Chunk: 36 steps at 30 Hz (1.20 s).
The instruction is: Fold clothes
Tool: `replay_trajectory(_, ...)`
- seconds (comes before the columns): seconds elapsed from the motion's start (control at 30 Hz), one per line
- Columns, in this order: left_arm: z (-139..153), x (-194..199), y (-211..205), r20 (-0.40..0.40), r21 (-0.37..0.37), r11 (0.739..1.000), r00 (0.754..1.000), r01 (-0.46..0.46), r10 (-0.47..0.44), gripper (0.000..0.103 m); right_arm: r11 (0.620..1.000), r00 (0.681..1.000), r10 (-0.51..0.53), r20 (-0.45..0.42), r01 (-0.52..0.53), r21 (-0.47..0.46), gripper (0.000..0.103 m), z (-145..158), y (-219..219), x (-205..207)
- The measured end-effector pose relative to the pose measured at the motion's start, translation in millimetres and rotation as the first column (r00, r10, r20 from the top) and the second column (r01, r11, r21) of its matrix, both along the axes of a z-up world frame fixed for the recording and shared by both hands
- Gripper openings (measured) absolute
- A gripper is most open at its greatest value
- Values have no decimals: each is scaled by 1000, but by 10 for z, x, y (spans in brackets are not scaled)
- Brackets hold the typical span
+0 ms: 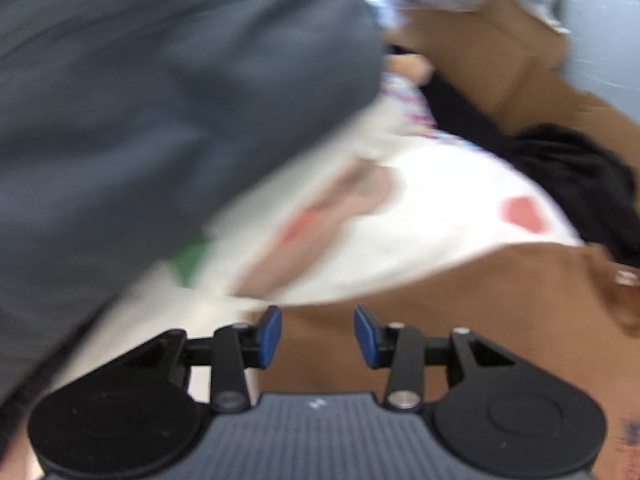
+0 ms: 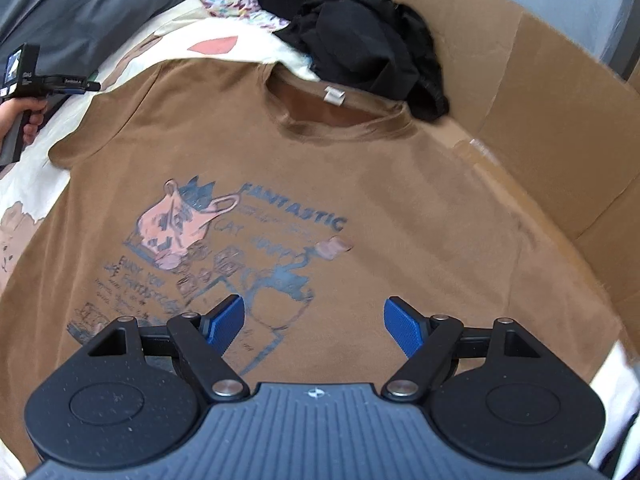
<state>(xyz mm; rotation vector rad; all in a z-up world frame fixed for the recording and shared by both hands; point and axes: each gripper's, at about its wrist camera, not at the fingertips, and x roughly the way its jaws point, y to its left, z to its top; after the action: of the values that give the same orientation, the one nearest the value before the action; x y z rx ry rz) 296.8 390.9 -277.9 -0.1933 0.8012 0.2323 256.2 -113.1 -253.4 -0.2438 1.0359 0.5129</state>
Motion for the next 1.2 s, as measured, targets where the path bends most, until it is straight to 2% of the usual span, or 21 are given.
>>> replay_trajectory(0.2,75,-92,-610,2,-95,976,981,195,-196,43,1000,1000,3,15,-2,-23,81,132,-212,22)
replay_trajectory(0.3,31,-208,-852,-33,-124,949,954,291,-297,43,1000,1000,9,-4,-9,-20,82,81,-316,-54)
replay_trajectory(0.4,-59,-369,-1050,-86,-121,922,921,368,-379,43,1000,999,16,-52,-17,-20,82,-115,-473,-253)
replay_trajectory(0.47,-142,-490,-1115,-136,-131,919,912,371,-388,40,1000,997,-7,-70,5,-29,82,-258,-571,-400)
replay_trajectory(0.63,-255,-815,-1181,-201,-135,914,893,383,-403,40,998,992,-25,-122,18,-56,82,-588,-794,-729)
replay_trajectory(0.73,-190,-1002,-1216,-213,-113,910,884,400,-415,40,997,980,-38,-193,23,-79,82,-778,-973,-910)
replay_trajectory(0.8,-144,-1115,-1196,-224,-132,916,889,378,-399,40,995,974,-51,-219,31,-94,82,-847,-1108,-1046)
replay_trajectory(0.87,-108,-1255,-1183,-228,-148,921,894,359,-385,40,995,971,-66,-230,45,-94,82,-878,-1218,-1153)
replay_trajectory(1.03,18,-1560,-1248,-288,-152,926,881,344,-375,40,991,961,-134,-240,124,-57,82,-866,-1552,-1389)
replay_trajectory(1.2,310,-1808,-1270,-352,-187,935,868,301,-349,43,976,953,-206,-223,216,25,82,-630,-1786,-1576)
